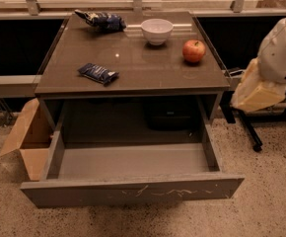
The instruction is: Close top drawer
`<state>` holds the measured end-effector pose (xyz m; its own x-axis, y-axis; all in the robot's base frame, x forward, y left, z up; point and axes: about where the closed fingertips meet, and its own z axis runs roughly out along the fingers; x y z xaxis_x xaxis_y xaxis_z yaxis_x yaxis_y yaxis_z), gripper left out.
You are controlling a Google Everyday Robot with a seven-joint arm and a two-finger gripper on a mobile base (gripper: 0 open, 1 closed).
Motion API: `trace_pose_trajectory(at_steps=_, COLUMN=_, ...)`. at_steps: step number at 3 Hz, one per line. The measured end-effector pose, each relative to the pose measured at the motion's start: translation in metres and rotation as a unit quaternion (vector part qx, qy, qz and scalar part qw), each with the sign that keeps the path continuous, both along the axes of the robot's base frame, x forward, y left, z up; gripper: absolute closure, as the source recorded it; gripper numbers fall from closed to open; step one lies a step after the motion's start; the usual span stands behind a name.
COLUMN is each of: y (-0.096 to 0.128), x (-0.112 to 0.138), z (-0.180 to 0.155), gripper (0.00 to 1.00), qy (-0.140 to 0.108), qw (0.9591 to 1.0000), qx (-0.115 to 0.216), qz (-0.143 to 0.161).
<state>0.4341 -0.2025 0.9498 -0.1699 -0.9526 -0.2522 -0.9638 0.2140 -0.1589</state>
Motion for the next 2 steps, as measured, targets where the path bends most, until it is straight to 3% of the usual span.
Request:
trace_pose_trajectory(at_steps=1, y=0.027, x=-0.008, z=-0.042, gripper=0.13, qy=0.055, qw=0.9962, qx=0.043, qz=0.052)
trace_pose_trajectory(at_steps=2, y=0.058, x=-0.027, z=-0.091, gripper=0.00, qy=0.111, qw=0.9870, qx=0.074, qz=0.090)
